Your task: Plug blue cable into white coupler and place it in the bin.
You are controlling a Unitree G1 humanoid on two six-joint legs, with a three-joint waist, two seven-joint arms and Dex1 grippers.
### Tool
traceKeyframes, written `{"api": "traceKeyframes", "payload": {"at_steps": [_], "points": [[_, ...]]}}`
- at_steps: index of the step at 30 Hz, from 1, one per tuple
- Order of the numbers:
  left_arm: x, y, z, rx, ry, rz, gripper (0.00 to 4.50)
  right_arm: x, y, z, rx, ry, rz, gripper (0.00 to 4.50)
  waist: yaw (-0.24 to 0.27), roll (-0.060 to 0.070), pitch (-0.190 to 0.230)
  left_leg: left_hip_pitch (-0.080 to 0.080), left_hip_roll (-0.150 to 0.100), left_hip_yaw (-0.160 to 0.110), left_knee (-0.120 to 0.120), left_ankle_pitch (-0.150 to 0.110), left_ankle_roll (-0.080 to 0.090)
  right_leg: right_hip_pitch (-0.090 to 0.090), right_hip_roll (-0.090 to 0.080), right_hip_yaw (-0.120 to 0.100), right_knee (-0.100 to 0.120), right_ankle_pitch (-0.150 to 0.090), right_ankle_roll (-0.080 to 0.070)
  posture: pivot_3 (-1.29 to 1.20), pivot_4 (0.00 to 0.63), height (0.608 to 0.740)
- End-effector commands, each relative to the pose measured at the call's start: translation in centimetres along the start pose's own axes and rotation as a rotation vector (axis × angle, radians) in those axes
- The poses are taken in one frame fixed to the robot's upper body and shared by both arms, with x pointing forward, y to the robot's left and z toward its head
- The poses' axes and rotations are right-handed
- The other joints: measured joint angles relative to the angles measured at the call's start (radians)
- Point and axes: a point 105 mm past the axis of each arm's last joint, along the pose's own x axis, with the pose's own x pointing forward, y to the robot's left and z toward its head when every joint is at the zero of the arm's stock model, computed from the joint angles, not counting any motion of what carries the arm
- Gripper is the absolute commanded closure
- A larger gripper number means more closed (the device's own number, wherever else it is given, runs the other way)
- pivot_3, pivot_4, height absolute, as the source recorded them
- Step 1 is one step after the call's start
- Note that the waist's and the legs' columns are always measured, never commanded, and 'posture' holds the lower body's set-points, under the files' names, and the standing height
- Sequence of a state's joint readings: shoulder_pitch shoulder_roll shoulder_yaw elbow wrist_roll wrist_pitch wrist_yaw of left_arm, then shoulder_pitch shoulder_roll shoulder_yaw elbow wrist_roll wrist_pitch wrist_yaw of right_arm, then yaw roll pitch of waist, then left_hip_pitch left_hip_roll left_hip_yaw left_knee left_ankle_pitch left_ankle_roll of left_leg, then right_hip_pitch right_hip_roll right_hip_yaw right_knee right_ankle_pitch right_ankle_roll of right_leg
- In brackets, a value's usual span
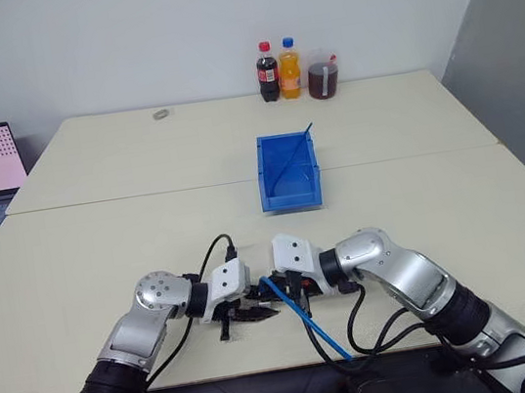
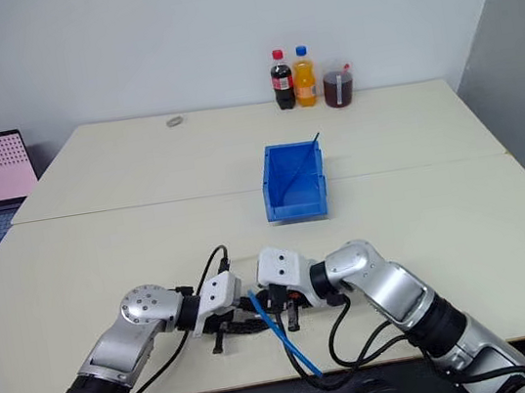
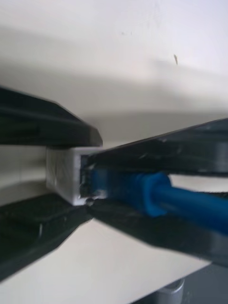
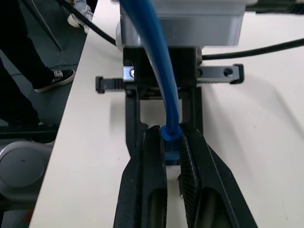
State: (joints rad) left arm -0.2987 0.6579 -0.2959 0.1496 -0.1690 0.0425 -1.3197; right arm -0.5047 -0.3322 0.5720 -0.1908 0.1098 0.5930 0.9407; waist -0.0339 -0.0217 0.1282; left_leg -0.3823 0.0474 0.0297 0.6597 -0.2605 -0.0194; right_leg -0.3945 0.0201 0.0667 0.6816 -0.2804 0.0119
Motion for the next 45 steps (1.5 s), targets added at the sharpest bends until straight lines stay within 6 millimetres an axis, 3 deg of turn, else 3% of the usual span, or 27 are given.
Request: {"api": "traceKeyframes", "payload": {"at_steps": [1,6,12,15,20,22,24,26,30,32,33,36,45], "points": [[-0.6,-0.5,-1.4,-0.038,0.043,0.008,2.31,-0.9,-0.1,-1.4,0.049,0.038,-0.033,4.39,0.000,0.000,0.001,0.000,0.000,0.000,0.000,0.000,0.000,0.000,0.000,0.000,0.000,0.000,0.000,0.00,0.150,0.740],[-1.6,-0.6,-1.2,-0.040,0.018,0.064,1.34,-1.9,-0.9,0.5,0.045,-0.027,-0.098,4.39,0.000,0.001,0.005,0.000,0.001,0.000,0.000,0.000,0.000,0.000,-0.002,0.000,0.000,-0.001,-0.001,0.00,0.150,0.740],[-4.9,0.1,0.3,-0.132,-0.062,0.254,1.32,-5.2,-2.6,3.1,0.123,-0.146,-0.234,4.39,-0.005,-0.004,0.018,-0.004,0.004,0.000,0.000,0.000,0.000,-0.004,-0.005,0.001,0.001,0.000,0.000,0.00,0.150,0.740],[-6.8,1.2,1.8,-0.183,-0.124,0.369,1.32,-7.3,-3.1,4.4,0.193,-0.221,-0.281,4.39,-0.004,-0.005,0.023,-0.016,0.004,-0.002,0.001,0.000,0.000,-0.014,-0.004,-0.001,0.001,0.003,0.005,0.00,0.150,0.740],[-8.9,3.1,4.3,-0.214,-0.212,0.497,1.32,-10.4,-5.0,6.5,0.295,-0.349,-0.370,4.39,0.000,-0.006,0.030,-0.019,0.002,-0.002,0.000,0.000,-0.001,-0.016,-0.005,-0.002,0.000,0.003,0.005,0.00,0.150,0.740],[-9.6,4.5,5.5,-0.179,-0.229,0.551,1.32,-11.9,-7.5,7.9,0.334,-0.409,-0.419,4.39,0.000,-0.006,0.033,-0.019,0.001,-0.002,0.000,0.000,-0.001,-0.016,-0.005,-0.002,0.000,0.003,0.006,0.00,0.150,0.740],[-10.0,6.1,7.0,-0.117,-0.248,0.593,1.32,-12.4,-11.1,9.1,0.383,-0.435,-0.461,4.39,0.000,-0.006,0.042,-0.019,0.000,-0.001,0.001,0.000,-0.001,-0.016,-0.004,-0.002,0.000,0.004,0.007,0.00,0.150,0.740],[-10.0,7.2,8.0,-0.080,-0.271,0.620,1.32,-11.7,-13.8,9.2,0.395,-0.396,-0.485,4.39,-0.001,-0.007,0.046,-0.018,-0.001,0.001,0.001,0.001,0.000,-0.017,-0.004,-0.003,-0.001,0.008,0.009,0.00,0.150,0.740],[-9.4,7.8,8.9,-0.039,-0.279,0.600,1.32,-10.1,-16.7,8.6,0.397,-0.318,-0.484,4.39,-0.007,-0.008,0.045,-0.018,-0.002,0.003,0.000,0.000,0.000,-0.017,-0.003,-0.001,-0.002,0.011,0.004,0.00,0.150,0.740],[-8.8,7.9,9.3,-0.014,-0.277,0.583,1.32,-8.7,-18.2,7.3,0.375,-0.191,-0.499,3.68,-0.007,-0.008,0.045,-0.023,0.000,0.003,0.000,0.000,0.000,-0.021,-0.004,-0.001,-0.002,0.009,0.004,0.00,0.150,0.740],[-8.6,7.9,9.3,-0.007,-0.276,0.577,1.32,-8.3,-18.6,6.9,0.364,-0.151,-0.501,3.62,-0.010,-0.008,0.045,-0.036,-0.001,0.003,0.002,0.000,-0.001,-0.034,-0.005,-0.001,0.000,0.009,0.004,0.00,0.150,0.740],[-8.3,7.9,9.6,0.002,-0.279,0.568,1.32,-8.3,-19.3,7.1,0.326,-0.102,-0.497,2.89,-0.013,-0.008,0.045,-0.047,0.000,0.004,0.003,0.003,-0.005,-0.046,-0.009,0.000,0.001,0.010,0.005,0.00,0.150,0.740],[-7.9,7.7,9.9,0.005,-0.287,0.555,1.32,-10.3,-20.3,8.6,0.233,-0.068,-0.510,0.71,-0.015,-0.008,0.045,-0.048,-0.001,0.003,0.003,0.001,-0.002,-0.047,-0.011,-0.002,0.002,0.011,0.005,0.00,0.150,0.740]]}}
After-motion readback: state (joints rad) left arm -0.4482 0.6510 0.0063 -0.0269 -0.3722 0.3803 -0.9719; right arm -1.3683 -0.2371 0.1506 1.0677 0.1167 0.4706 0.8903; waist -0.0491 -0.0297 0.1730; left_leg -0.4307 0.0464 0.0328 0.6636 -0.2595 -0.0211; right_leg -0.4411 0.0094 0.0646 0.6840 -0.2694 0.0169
